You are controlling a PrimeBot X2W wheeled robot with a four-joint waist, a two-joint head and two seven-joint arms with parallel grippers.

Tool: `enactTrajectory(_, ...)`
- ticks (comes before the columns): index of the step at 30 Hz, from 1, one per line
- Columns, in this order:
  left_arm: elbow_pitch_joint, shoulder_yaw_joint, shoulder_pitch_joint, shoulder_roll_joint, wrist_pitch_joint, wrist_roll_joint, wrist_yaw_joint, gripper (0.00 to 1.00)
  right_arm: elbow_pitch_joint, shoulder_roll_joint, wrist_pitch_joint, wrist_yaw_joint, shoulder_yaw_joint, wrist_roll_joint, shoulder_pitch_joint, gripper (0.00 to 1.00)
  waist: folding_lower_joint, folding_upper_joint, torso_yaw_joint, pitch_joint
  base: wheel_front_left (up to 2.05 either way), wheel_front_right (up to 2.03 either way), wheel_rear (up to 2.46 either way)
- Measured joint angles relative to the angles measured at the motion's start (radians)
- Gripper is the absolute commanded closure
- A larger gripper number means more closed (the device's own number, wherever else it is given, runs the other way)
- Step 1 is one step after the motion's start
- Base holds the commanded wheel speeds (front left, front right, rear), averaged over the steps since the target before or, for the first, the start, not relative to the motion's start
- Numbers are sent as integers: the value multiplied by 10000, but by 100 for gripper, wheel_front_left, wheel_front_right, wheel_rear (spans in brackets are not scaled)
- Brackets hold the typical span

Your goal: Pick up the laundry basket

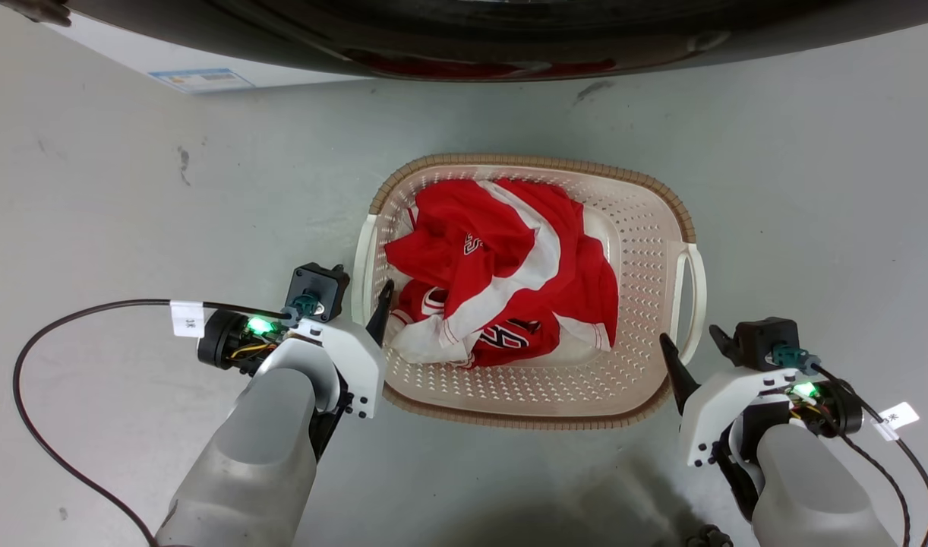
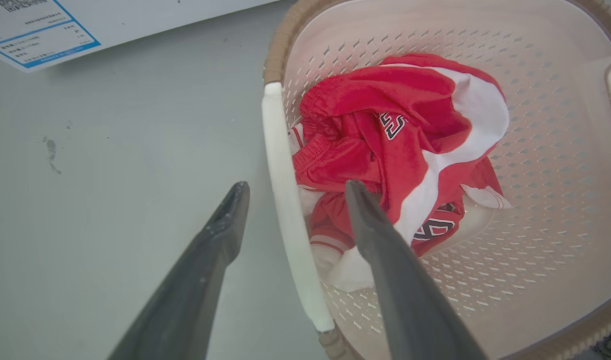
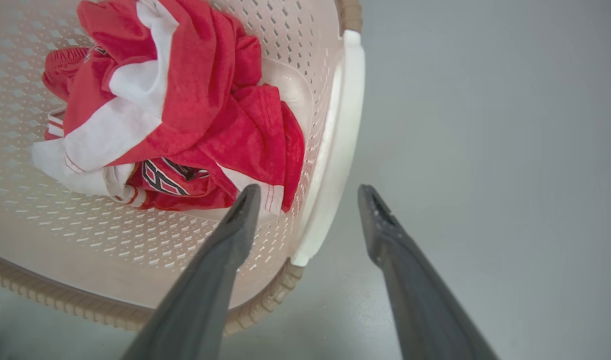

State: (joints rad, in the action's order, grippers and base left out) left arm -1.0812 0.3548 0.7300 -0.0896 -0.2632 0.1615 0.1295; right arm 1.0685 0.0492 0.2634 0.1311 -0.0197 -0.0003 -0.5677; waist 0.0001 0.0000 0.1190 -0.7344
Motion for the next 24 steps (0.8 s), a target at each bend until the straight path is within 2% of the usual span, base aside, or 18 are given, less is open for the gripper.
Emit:
enactTrajectory(19,-330,625,516,-71,0,88,12,0,1026,10,2,0,-1536,1626,-695,0,0,0,-14,-715,0,0,0)
enactTrajectory(20,-378,663,545,-65,0,90,12,33,1108,8,2,0,-1664,1743,-705,49,0,0,-14,-727,0,0,0)
enactTrajectory(21,-418,719,567,-69,0,84,12,77,1181,10,0,-2,-1787,1841,-726,100,0,0,-11,-739,0,0,0)
enactTrajectory(22,-495,780,587,-65,0,88,12,100,1250,13,0,-2,-1914,1931,-758,100,0,0,-8,-746,0,0,0)
enactTrajectory(24,-629,848,604,-59,-2,151,-19,100,1346,40,2,-12,-2082,2111,-825,100,-1,0,2,-752,0,0,0)
